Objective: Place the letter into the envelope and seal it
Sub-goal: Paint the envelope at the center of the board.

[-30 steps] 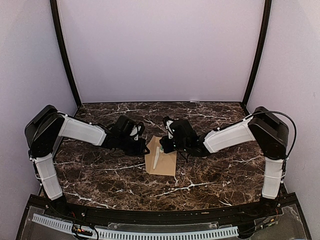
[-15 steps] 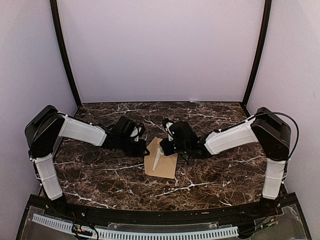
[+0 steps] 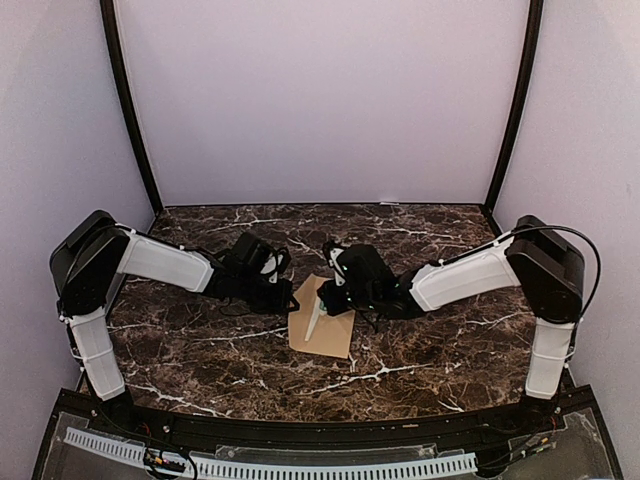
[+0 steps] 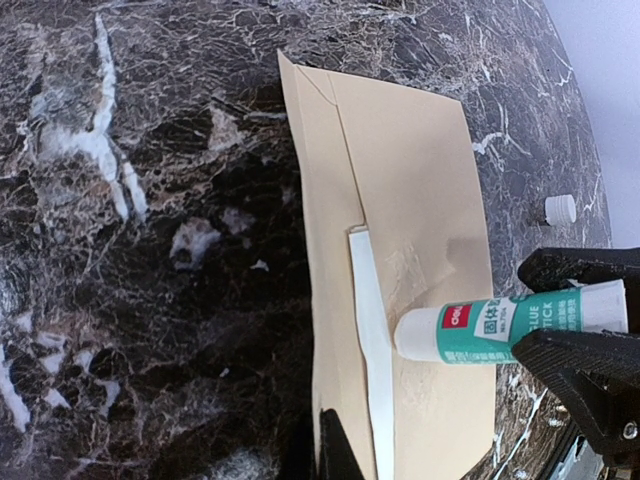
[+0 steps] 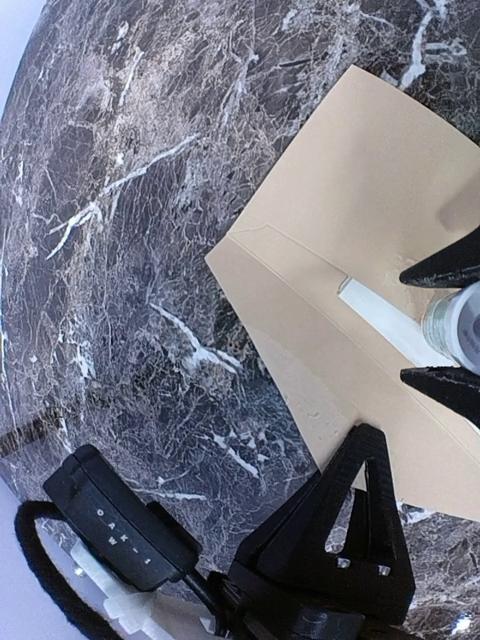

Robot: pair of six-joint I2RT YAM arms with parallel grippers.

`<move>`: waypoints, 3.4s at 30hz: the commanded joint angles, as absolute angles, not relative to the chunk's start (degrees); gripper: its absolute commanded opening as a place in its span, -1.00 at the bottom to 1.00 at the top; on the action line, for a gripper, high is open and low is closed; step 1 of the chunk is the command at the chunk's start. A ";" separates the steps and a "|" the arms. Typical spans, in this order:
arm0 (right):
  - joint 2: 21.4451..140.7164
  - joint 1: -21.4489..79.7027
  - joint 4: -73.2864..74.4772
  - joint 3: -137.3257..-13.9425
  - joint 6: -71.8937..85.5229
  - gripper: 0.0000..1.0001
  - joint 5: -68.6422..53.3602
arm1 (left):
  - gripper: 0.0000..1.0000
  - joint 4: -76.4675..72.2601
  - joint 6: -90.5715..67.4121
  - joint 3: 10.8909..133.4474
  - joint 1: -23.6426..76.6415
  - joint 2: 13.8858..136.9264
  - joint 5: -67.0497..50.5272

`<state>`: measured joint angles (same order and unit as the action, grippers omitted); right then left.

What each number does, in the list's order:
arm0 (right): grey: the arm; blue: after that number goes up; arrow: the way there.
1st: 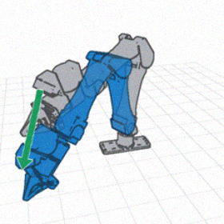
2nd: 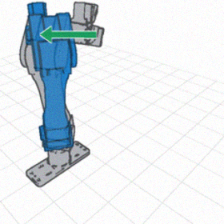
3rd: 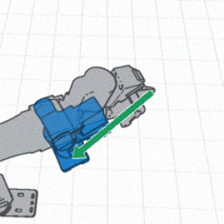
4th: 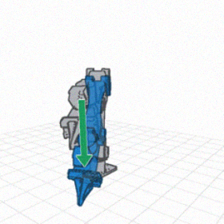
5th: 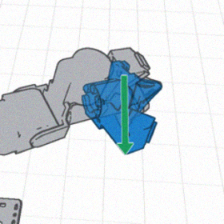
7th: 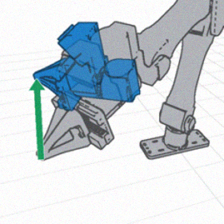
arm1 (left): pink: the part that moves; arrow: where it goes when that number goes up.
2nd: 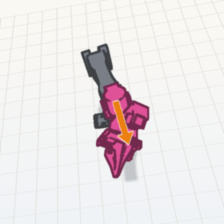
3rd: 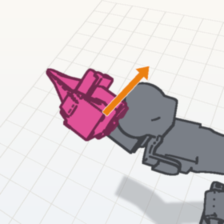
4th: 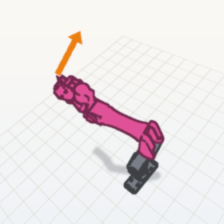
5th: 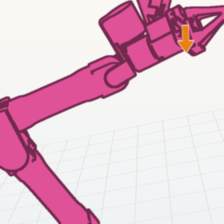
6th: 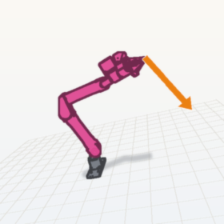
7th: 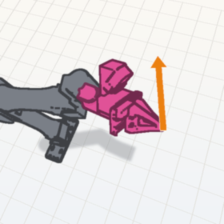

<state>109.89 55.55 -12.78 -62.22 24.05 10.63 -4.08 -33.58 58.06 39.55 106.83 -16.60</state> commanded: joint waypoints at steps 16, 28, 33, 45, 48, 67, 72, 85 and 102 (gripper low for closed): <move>107.04 58.30 -7.83 -60.78 24.91 -1.00 8.23 | -1.00 -3.62 -31.59 59.00 39.55 104.77 -14.34; 98.71 58.32 -8.08 -61.86 25.06 -1.00 5.40 | -1.00 -1.78 -28.30 59.84 39.55 105.02 -14.53; 97.93 58.20 -7.48 -61.74 24.41 -1.00 8.34 | -1.00 -1.48 -27.31 60.11 39.55 104.91 -14.82; 105.67 57.56 -8.14 -63.55 23.09 -1.00 7.72 | -1.00 -1.32 -26.94 60.32 39.62 105.29 -15.19; 106.98 57.11 -8.51 -63.83 23.03 -1.00 8.14 | -1.00 -1.24 -26.77 60.39 39.56 105.29 -15.31; 108.63 54.10 -11.95 -64.71 24.22 -1.00 7.29 | -1.00 -0.88 -26.26 60.62 39.64 105.80 -15.82; 109.79 54.05 -12.04 -65.44 23.69 -1.00 5.59 | -1.00 -0.66 -26.24 60.82 39.64 105.82 -15.91; 110.67 53.89 -9.41 -65.21 23.73 -1.00 9.93 | -1.00 -0.35 -24.25 61.02 39.70 105.90 -15.56; 112.77 51.96 -11.29 -67.34 23.82 -1.00 9.74 | -1.00 1.74 -20.93 61.72 40.73 106.52 -15.60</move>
